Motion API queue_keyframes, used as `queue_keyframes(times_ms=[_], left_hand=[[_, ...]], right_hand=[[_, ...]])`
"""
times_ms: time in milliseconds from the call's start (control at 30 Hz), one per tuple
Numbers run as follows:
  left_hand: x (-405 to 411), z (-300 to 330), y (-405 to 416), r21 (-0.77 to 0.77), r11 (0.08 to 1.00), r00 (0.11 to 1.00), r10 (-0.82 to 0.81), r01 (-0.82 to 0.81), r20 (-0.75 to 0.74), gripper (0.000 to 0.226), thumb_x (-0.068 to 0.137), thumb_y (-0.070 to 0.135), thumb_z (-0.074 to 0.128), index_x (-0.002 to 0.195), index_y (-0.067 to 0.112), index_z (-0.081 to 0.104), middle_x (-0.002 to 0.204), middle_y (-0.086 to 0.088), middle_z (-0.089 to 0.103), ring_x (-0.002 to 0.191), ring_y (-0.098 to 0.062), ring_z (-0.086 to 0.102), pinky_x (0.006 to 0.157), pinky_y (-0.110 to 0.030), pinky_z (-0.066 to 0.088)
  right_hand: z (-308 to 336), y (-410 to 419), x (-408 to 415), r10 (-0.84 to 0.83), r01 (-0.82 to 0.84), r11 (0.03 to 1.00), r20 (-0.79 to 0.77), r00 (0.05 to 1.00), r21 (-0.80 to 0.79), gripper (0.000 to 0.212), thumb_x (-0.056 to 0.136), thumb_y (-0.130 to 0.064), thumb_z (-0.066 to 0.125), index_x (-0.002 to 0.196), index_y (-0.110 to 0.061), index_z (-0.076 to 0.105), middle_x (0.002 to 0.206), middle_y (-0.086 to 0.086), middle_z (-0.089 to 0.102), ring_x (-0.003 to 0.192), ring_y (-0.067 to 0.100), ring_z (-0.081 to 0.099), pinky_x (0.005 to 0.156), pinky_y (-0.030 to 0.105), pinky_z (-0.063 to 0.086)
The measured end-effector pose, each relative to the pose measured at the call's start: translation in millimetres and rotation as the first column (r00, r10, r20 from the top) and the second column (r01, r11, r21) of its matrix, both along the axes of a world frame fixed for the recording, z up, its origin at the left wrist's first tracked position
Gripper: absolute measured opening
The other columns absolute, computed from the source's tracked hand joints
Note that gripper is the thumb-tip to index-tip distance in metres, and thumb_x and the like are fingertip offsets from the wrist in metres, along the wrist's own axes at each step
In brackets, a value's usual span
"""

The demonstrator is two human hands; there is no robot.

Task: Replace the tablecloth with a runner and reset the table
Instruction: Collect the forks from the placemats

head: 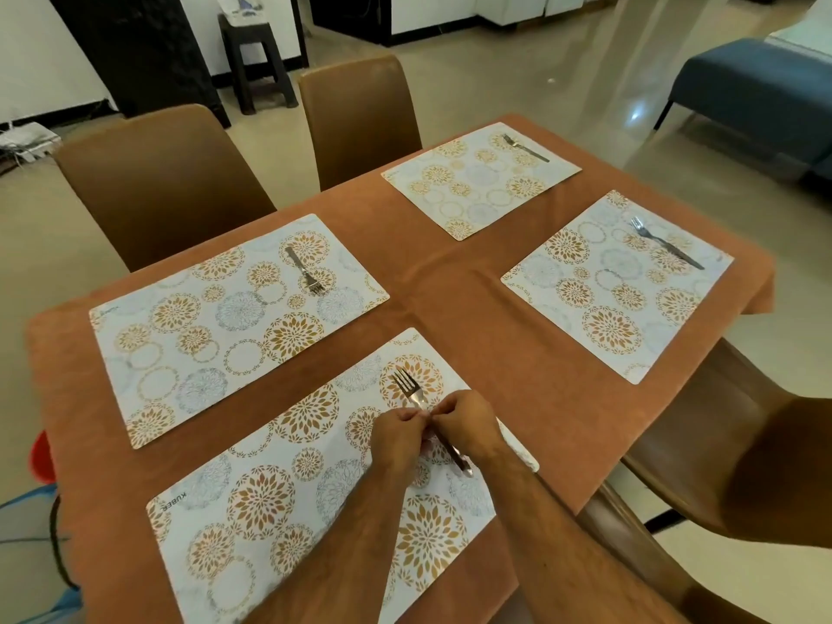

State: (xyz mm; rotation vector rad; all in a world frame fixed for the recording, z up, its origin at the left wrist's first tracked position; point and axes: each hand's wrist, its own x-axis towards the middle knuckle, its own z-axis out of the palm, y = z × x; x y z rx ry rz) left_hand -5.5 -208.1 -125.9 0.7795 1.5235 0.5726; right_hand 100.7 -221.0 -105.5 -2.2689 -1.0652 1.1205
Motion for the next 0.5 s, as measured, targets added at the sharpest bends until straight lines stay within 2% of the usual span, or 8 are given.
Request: queue_keyframes(times_ms=[133,267,367,500], left_hand=[[-7.7,12.6,4.8,0.017,0.999,0.999,0.027,-0.027,0.033,0.010,0.094,0.014,0.064,0.088,0.012,0.072,0.087,-0.008,0.074,0.084,-0.022,0.070,0.074,-0.034,0.061],[-20.9,29.4,13.3,0.021,0.998,0.992,0.064,-0.067,0.108,0.008,0.094,0.011,0.063,0.091,0.012,0.070,0.090,-0.009,0.075,0.085,-0.024,0.073,0.077,-0.038,0.061],[-27.6,38.9,17.7,0.025,0.996,0.985,0.077,-0.081,0.155,0.009,0.094,0.007,0.062,0.099,0.005,0.069,0.093,-0.012,0.074,0.086,-0.026,0.073,0.078,-0.041,0.061],[-25.5,50.9,15.8,0.053,0.996,0.980,0.061,-0.072,0.188,0.009,0.094,0.006,0.060,0.098,0.004,0.068,0.093,-0.014,0.074,0.085,-0.026,0.073,0.076,-0.040,0.062]], right_hand=[[9.4,4.4,-6.6,-0.051,0.056,0.997,-0.116,0.992,0.045,0.021,0.080,-0.011,0.072,0.063,-0.021,0.067,0.070,0.003,0.070,0.071,0.019,0.068,0.071,0.040,0.059],[19.8,10.6,-16.4,-0.071,0.097,0.991,-0.251,0.965,0.096,0.015,0.084,-0.006,0.069,0.074,-0.016,0.068,0.079,0.009,0.073,0.078,0.025,0.072,0.076,0.048,0.060],[27.2,13.2,-20.7,-0.058,0.099,0.986,-0.283,0.957,0.132,0.011,0.084,-0.006,0.069,0.077,-0.014,0.069,0.080,0.009,0.074,0.078,0.025,0.073,0.077,0.049,0.060],[41.0,11.7,-18.2,-0.059,0.110,0.982,-0.304,0.951,0.155,0.010,0.084,-0.005,0.070,0.078,-0.013,0.069,0.081,0.011,0.073,0.080,0.028,0.073,0.076,0.050,0.060]])
